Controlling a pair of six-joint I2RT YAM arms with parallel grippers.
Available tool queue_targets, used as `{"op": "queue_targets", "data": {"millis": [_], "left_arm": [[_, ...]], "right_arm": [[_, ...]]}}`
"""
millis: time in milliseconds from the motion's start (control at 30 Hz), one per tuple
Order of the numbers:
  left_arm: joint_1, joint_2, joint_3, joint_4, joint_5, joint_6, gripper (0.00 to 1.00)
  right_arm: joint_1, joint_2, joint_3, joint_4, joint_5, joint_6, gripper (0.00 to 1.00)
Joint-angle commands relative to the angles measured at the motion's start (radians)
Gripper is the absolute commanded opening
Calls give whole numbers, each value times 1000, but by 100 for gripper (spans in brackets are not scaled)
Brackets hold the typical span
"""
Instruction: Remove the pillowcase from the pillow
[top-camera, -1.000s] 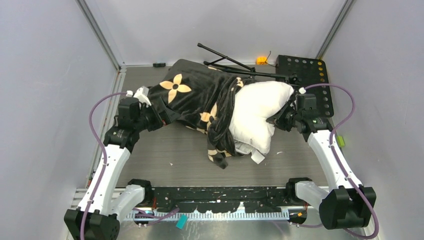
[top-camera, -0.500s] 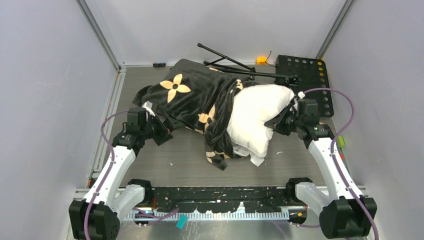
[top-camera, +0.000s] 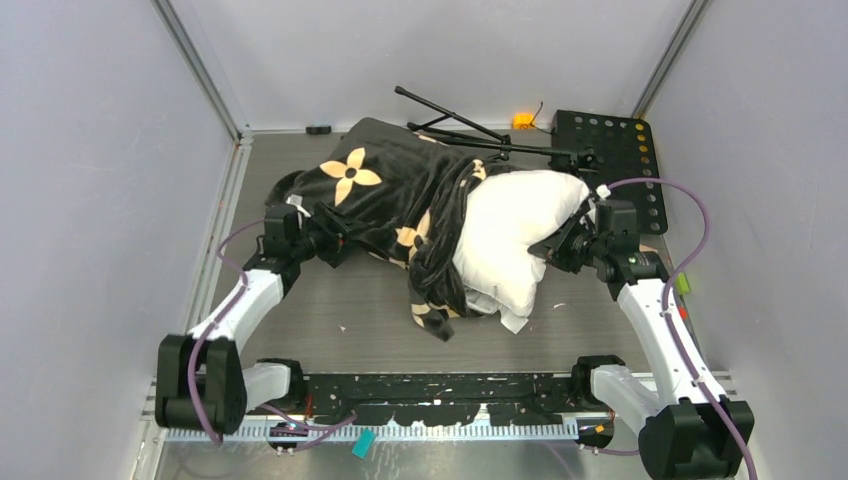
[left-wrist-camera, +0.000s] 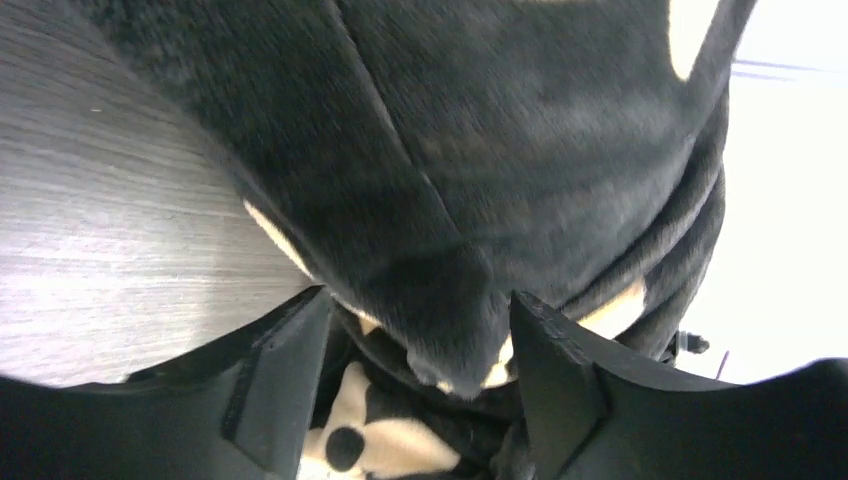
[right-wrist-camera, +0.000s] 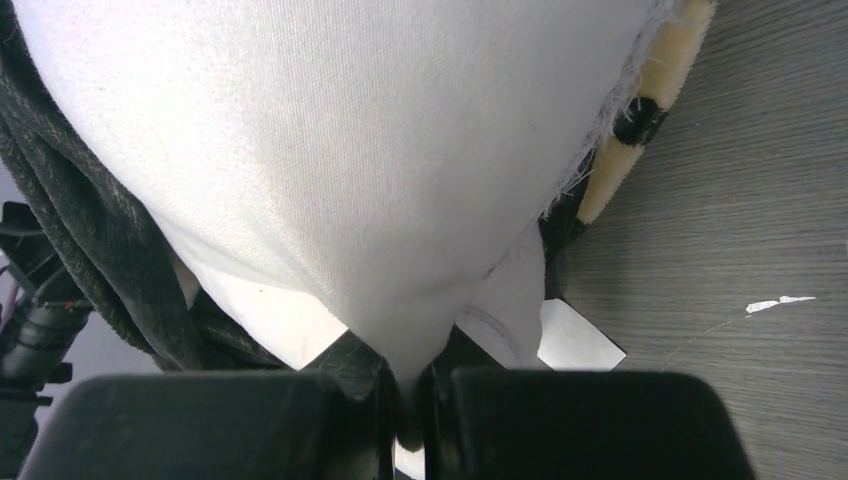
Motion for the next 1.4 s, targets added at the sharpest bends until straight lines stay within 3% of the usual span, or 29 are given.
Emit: {"op": "queue_targets", "data": {"millis": [0,67,133,167,367,567,733,867,900,933,967,1000,1067,1167,1200,1233,1367], "left_arm": [[7,131,9,264,36,-116,63],[10,197,1,366,56,-163,45],[34,252,-7,461,71,-186,9],[65,269,-9,483,73,-197,0],[246,173,-74,455,-16,-219,0],[322,-76,-4,50,-248,-56,0],[324,-197,78,-173,-400,43,0],[324,-229,122,-217,-376,152,0],[324,-227,150,-215,-336,189,6],[323,-219,175,-218,-261,231,19],[323,-209,207,-229,-212,269,38],[321,-199,241,-265,-186,298,52],[304,-176,327,-358,-183,357,71],[242,-143,456,-468,-234,452,82],[194,-134,487,-479,-256,479,96],[151,-114,518,-484,-278,501,99],[-22,18,676,-524,-346,595,100]], "right_arm": [[-8,-40,24,4,14,17,0],[-8,-43,39,-24,47,8,0],[-8,-55,59,-61,113,6,0],[-8,-66,69,-81,163,7,0],[-21,-154,140,-193,546,53,0],[-21,-198,171,-222,708,90,0],[-22,-176,177,-226,666,57,0],[-21,-130,193,-190,404,-70,1],[-21,-116,197,-188,329,-91,18],[-22,-103,201,-195,284,-96,52],[-22,-97,206,-207,276,-87,78],[-22,-99,207,-213,293,-78,85],[-23,-123,208,-205,342,-75,86],[-22,-118,250,-202,404,-81,87],[-22,-106,272,-205,408,-87,87],[-22,-89,298,-212,412,-93,87],[-22,-27,405,-238,449,-120,88]]}}
